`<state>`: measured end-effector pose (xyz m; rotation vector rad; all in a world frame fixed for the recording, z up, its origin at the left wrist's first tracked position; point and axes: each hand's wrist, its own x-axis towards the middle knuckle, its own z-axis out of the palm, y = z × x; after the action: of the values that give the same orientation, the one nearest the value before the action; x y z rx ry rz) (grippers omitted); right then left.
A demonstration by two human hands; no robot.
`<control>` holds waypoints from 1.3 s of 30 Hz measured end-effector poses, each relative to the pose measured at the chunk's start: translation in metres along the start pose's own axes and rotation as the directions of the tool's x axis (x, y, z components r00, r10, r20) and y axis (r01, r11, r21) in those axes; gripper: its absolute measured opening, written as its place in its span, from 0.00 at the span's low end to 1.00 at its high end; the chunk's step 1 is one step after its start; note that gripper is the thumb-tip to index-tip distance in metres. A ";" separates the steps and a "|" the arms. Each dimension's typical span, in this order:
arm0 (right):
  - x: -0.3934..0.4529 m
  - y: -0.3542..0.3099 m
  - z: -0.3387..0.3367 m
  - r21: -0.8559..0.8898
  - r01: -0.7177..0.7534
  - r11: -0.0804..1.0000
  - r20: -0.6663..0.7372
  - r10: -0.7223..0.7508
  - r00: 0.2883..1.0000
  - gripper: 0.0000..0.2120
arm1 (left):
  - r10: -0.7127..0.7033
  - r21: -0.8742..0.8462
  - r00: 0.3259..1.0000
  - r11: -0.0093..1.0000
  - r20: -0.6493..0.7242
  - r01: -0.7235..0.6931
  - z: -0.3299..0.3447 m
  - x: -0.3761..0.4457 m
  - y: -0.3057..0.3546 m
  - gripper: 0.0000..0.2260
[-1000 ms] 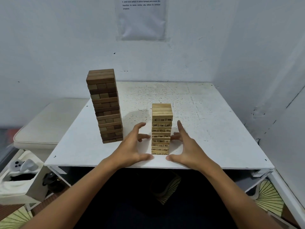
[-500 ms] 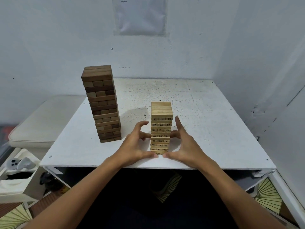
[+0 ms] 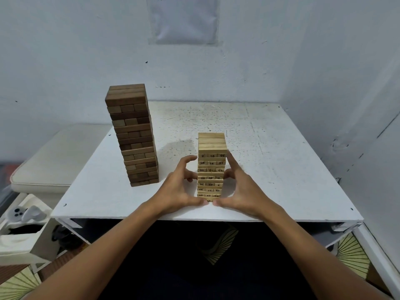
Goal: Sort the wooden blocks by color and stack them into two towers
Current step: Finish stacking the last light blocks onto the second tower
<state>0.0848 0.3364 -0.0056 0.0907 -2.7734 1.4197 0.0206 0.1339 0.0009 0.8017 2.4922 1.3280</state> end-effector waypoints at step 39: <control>0.029 0.030 -0.044 0.022 -0.009 1.000 -0.025 0.009 1.000 0.60 | -0.008 -0.053 0.999 0.999 -0.036 0.006 0.028 0.056 0.014 0.48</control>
<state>0.0539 0.3881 -0.0031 0.0600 -2.7418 1.4434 -0.0095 0.1907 0.0000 0.7637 2.4737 1.4122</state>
